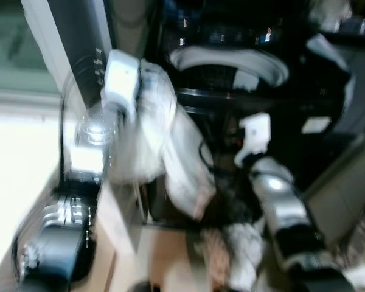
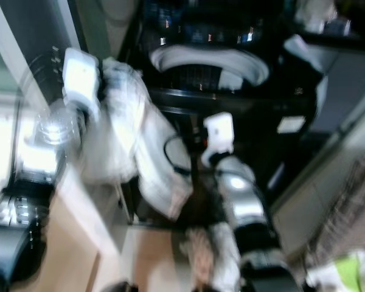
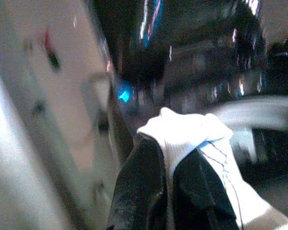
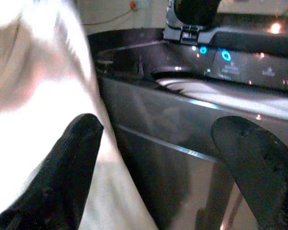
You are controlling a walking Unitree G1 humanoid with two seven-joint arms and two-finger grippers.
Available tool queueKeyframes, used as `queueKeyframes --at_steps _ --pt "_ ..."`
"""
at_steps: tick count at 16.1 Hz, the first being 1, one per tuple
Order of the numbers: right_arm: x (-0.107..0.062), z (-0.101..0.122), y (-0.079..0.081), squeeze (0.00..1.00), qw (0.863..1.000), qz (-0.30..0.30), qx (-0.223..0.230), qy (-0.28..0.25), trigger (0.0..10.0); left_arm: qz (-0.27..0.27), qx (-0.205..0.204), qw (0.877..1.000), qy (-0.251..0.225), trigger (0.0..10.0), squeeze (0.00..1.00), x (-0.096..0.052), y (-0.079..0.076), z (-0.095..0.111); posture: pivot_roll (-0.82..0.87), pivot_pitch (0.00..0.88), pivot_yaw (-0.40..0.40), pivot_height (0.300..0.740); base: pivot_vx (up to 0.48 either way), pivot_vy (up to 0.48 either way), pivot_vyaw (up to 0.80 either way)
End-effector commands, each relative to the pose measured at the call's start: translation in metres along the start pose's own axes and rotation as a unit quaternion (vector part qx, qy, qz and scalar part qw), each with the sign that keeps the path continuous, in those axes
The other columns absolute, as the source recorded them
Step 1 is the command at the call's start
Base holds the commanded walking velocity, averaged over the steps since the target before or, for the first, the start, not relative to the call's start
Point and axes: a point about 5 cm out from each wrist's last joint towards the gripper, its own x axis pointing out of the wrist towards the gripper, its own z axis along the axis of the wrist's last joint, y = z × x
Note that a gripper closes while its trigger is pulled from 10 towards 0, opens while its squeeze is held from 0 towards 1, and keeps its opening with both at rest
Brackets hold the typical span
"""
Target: Clothes washing
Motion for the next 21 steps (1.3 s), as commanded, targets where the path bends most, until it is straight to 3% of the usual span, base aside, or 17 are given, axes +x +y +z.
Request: queueKeyframes --at_steps 1,3,4,6,9,11,12,13,15,17,18,19,20,21 --pt "-0.007 -0.005 -0.007 0.00 1.000 -0.005 0.001 0.013 10.0 -0.013 0.010 0.999 -0.034 0.0 0.00 0.006 -0.002 0.016 -0.08 0.000 0.009 0.719 0.480 0.000 0.00" --pt "-0.025 -0.017 -0.004 0.00 0.999 0.015 0.020 0.035 10.0 -0.021 0.036 0.993 -0.107 0.0 0.00 0.039 0.031 0.098 -0.12 0.000 0.047 0.719 0.480 0.000 0.00" --pt "-0.032 -0.019 0.000 0.00 0.999 0.022 0.030 0.040 10.0 -0.043 0.064 0.986 -0.145 0.0 0.00 0.051 0.030 0.138 -0.13 0.000 0.073 0.719 0.480 0.000 0.00" --pt "-0.036 -0.021 0.006 0.00 0.998 0.023 0.036 0.041 10.0 -0.063 0.103 0.980 -0.161 0.0 0.00 0.062 0.019 0.165 -0.15 0.000 0.090 0.719 0.480 0.000 0.00" --pt "-0.039 -0.023 0.011 0.00 0.998 0.016 0.040 0.043 10.0 -0.070 0.120 0.977 -0.161 0.0 0.00 0.071 0.006 0.183 -0.18 0.000 0.110 0.719 0.480 0.000 0.00" --pt "-0.045 -0.022 0.013 0.00 0.998 0.002 0.047 0.044 10.0 -0.070 0.136 0.977 -0.146 0.0 0.00 0.079 -0.012 0.195 -0.21 0.000 0.129 0.719 0.472 0.000 0.00" --pt "-0.046 -0.022 0.013 0.00 0.998 0.001 0.047 0.045 10.0 -0.074 0.146 0.978 -0.128 0.0 0.00 0.081 -0.019 0.186 -0.23 0.000 0.140 0.719 0.480 0.000 0.00" --pt "-0.051 -0.021 0.018 0.00 0.998 0.001 0.045 0.047 10.0 -0.077 0.197 0.976 -0.054 10.0 0.00 0.085 -0.031 0.144 -0.27 0.000 0.163 0.719 0.000 0.000 0.00" --pt "-0.063 -0.021 0.019 0.00 0.998 -0.015 0.044 0.052 10.0 -0.094 0.267 0.959 0.016 10.0 0.00 0.081 -0.042 0.092 -0.31 0.000 0.180 0.719 0.000 0.000 0.00" --pt "-0.071 -0.021 0.018 0.00 0.997 -0.028 0.044 0.058 10.0 -0.102 0.294 0.950 0.025 10.0 0.00 0.078 -0.047 0.079 -0.32 0.000 0.185 0.719 0.000 0.000 0.00" --pt "-0.075 -0.022 0.017 0.00 0.997 -0.032 0.042 0.063 10.0 -0.106 0.370 0.923 0.018 10.0 0.00 0.077 -0.052 0.072 -0.33 0.000 0.189 0.719 0.000 0.000 0.00" --pt "-0.076 -0.020 0.018 0.00 0.997 -0.033 0.042 0.063 10.0 -0.115 0.411 0.904 0.014 10.0 0.00 0.076 -0.057 0.067 -0.34 0.000 0.192 0.719 0.000 0.000 0.00" --pt "-0.077 -0.019 0.021 0.00 0.997 -0.034 0.043 0.063 10.0 -0.141 0.470 0.871 0.008 10.0 0.00 0.072 -0.068 0.054 -0.34 0.000 0.191 0.719 0.000 0.000 0.00" --pt "-0.077 -0.018 0.021 0.00 0.996 -0.034 0.044 0.063 10.0 -0.145 0.477 0.867 0.007 10.0 0.00 0.071 -0.070 0.051 -0.34 0.000 0.191 0.719 0.000 0.000 0.00"
